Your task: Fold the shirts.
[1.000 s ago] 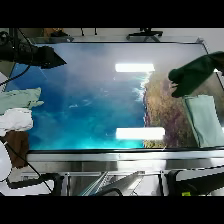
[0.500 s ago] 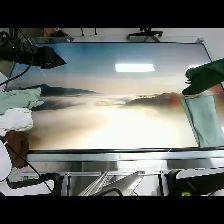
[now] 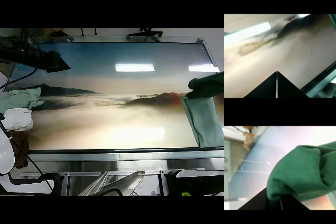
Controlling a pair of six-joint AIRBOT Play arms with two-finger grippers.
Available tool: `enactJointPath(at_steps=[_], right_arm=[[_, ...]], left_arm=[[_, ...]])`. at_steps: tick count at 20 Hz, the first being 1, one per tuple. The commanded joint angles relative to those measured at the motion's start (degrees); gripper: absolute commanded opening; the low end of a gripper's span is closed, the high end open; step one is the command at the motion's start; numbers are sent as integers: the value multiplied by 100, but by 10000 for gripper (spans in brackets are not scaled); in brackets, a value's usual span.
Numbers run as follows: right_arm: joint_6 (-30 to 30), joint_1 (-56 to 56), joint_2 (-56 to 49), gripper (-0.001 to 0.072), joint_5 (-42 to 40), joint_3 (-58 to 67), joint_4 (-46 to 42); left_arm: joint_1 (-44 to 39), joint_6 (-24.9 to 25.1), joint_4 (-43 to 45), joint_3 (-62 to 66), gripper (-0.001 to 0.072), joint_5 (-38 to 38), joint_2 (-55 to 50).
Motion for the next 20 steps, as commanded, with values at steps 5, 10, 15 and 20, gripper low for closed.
enactJointPath(at_steps=[5,10,15,20], right_arm=[[2151,-50,352,30,1681,0,-3073],[2382,-50,348,32,2319,-164,-4651],[2282,-48,245,551,2326,-557,-5296],[2264,-37,170,345,2052,-544,-4782]], left_arm=[[-181,170,0,-2,17,-59,-114],[-195,197,-4,-2,17,-63,-114],[-195,197,-2,-2,17,-68,-114],[-195,197,-2,-2,17,-98,-114]])
